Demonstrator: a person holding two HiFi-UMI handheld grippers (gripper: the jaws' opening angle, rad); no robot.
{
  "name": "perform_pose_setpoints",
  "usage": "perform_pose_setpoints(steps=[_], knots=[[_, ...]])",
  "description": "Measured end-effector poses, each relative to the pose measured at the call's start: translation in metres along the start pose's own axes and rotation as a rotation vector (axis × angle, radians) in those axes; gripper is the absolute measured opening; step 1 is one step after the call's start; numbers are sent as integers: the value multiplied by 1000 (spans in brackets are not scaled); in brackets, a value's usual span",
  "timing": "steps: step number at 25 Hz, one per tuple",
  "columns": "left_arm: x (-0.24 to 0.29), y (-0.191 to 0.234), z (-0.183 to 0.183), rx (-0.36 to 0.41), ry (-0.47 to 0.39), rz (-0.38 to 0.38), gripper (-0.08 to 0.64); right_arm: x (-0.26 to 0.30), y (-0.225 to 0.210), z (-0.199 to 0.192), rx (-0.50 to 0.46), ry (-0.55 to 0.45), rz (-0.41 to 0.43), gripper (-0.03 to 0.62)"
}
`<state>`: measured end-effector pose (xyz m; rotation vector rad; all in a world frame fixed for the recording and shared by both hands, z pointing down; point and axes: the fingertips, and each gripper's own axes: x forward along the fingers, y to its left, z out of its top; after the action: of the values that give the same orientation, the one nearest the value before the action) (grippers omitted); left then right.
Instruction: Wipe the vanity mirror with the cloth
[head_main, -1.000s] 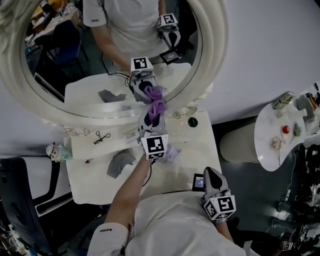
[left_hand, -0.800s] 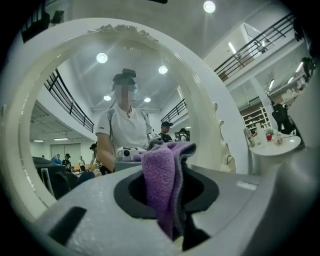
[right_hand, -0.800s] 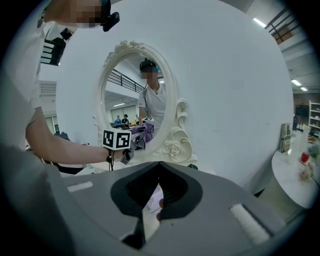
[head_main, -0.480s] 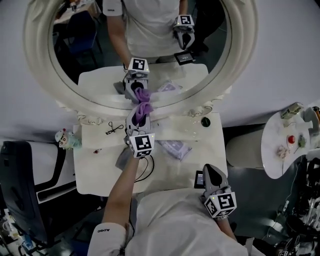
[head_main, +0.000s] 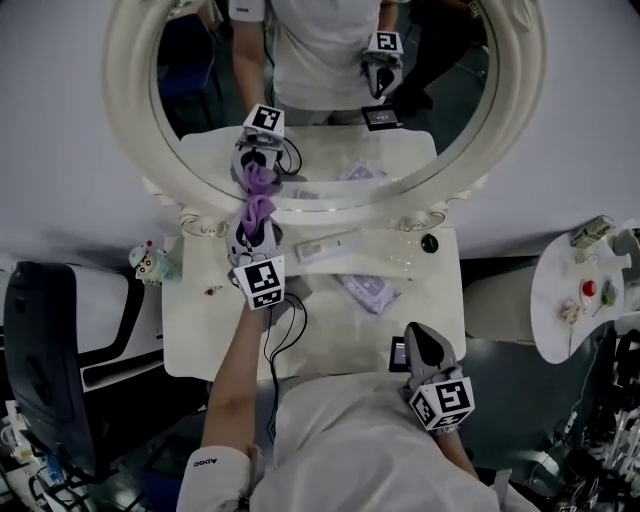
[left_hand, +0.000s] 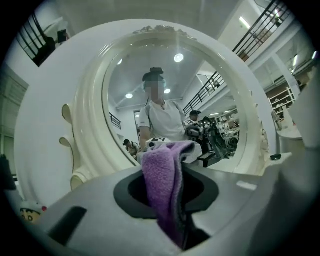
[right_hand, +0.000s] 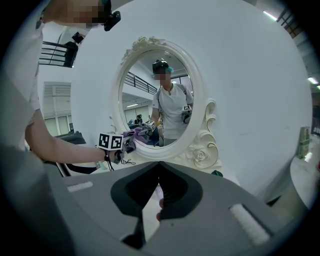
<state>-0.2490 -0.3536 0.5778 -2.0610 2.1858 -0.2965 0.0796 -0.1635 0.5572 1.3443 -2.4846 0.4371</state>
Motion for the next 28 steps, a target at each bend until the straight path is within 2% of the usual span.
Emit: perform_pose_setpoints(steps=[3, 9, 19, 22, 28], knots=[[-4, 12, 9, 3, -16, 5, 96, 4, 12, 3, 4, -15, 8, 8], [-25, 42, 28, -63, -38, 9, 96, 9, 39, 9, 32, -43, 16, 8], [-92, 100, 43, -118, -65, -12, 95, 34, 98, 14, 58, -77, 74, 8], [-115, 114, 53, -159, -87, -16, 95, 41, 114, 16, 62, -83, 97, 8], [-164, 112, 78, -229, -115, -74, 95, 51, 137, 22, 63, -113, 120, 8]])
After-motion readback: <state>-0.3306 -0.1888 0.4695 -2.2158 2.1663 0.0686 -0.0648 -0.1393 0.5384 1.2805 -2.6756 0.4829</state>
